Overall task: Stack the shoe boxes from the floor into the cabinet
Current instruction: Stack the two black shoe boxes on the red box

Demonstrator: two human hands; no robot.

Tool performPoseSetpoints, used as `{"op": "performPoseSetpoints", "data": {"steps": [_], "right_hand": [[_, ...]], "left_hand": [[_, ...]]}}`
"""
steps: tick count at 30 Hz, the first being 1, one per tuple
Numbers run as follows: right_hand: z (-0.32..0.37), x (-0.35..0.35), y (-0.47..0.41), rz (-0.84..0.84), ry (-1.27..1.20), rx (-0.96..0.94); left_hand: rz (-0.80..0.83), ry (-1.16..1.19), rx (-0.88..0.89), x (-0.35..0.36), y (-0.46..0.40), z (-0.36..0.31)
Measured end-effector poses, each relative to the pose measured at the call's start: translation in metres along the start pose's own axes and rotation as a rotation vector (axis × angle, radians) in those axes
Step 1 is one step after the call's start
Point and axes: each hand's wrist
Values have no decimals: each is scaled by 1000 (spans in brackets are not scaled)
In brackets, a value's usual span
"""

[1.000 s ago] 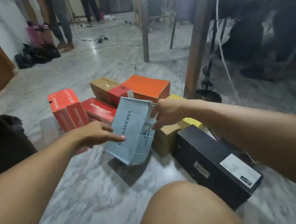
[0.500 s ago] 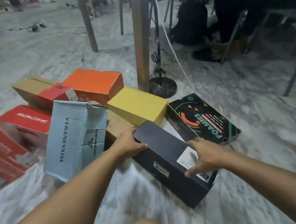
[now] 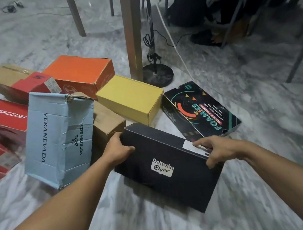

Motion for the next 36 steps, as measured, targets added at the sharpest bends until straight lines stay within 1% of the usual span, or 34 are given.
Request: {"op": "performPoseSetpoints", "data": {"steps": [5, 7, 9, 10, 11, 13, 17, 19, 22, 23, 25, 27, 32, 36], "right_hand": [[-17, 9, -15, -254, -188, 0], [-21, 19, -14, -422, -164, 10], [-23, 32, -8, -648, -97, 45], [-23, 41, -3, -723, -81, 57], [-24, 51, 1, -757, -83, 63], [-26, 74, 8, -732, -144, 74], [-27, 112, 15, -508, -240, 74], [-26, 120, 12, -455, -252, 82], [-26, 126, 4, -476, -269, 102], [-26, 127, 2, -482, -273, 108], [-26, 127, -2, -486, -291, 128], [-25, 126, -4, -485, -307, 137], [-24, 116, 0, -509, -314, 111], [-21, 101, 12, -530, -293, 70]], "left_hand": [[17, 87, 4, 3, -1, 22], [19, 86, 12, 4, -1, 29], [31, 67, 18, 6, 0, 35], [47, 52, 22, 7, 0, 38], [66, 28, 24, 9, 0, 42], [95, -38, 25, 11, 2, 50], [148, -75, 25, 17, 3, 65], [129, -109, 53, 20, 2, 70], [76, -164, 48, 23, 0, 70], [77, -153, 50, 23, -1, 69], [106, -56, 50, 22, -5, 66], [99, 3, 60, 21, -8, 64], [31, 29, 74, 14, -5, 64], [73, 33, 34, 2, 6, 58]]}}
Point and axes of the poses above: each hand's wrist, its own y-axis away from the middle knuckle, its own x-axis out of the palm, z = x × y, and after that the axes turned 3 degrees about -z, right-handed
